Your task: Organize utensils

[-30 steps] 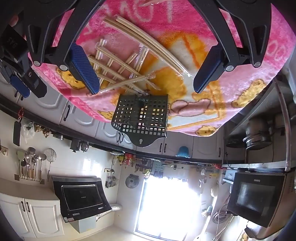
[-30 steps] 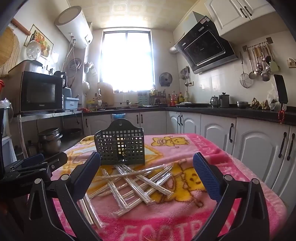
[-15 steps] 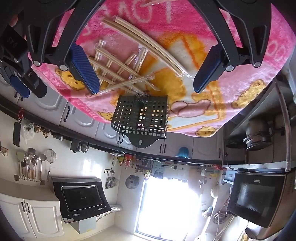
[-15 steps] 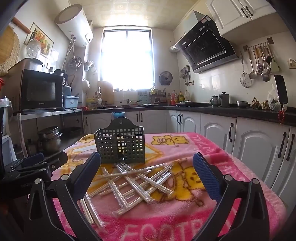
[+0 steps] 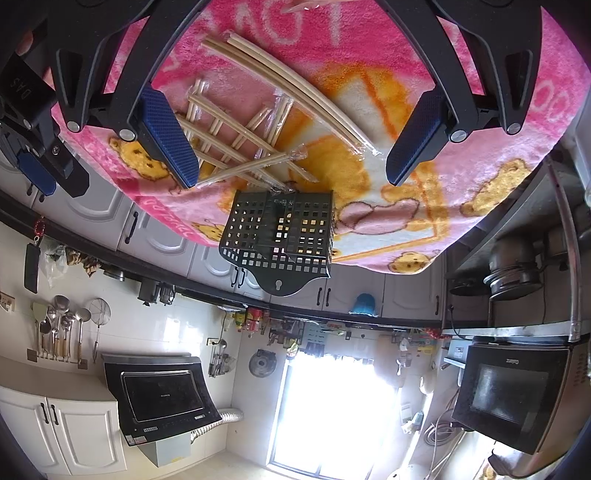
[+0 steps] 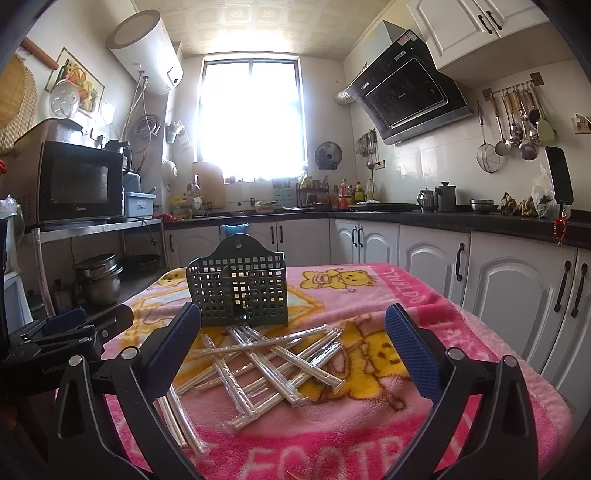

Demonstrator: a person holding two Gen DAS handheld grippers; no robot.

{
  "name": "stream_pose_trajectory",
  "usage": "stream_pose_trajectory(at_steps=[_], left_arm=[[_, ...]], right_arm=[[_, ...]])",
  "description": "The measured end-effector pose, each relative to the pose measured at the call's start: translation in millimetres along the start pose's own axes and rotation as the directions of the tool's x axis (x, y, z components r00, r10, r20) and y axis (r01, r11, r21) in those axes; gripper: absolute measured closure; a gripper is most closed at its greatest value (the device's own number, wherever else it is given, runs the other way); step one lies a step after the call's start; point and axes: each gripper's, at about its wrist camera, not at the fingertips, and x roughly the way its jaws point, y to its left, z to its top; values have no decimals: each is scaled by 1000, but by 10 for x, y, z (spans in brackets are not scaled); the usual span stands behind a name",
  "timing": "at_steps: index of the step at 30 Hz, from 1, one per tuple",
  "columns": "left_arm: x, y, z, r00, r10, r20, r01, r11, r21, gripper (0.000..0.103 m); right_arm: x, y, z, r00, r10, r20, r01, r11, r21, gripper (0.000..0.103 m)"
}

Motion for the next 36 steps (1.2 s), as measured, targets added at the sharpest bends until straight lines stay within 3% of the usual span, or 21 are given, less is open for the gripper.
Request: stream_pose_trajectory(at_steps=[21, 36], left_arm=[[36, -3, 9, 1000, 13, -2, -13, 1000, 6, 10], [203, 238, 37, 996, 57, -74, -61, 997, -53, 10]], right_arm=[[13, 12, 3, 1000, 16, -13, -16, 1000, -8, 6], [319, 17, 82, 992, 69, -108, -72, 997, -18, 6]])
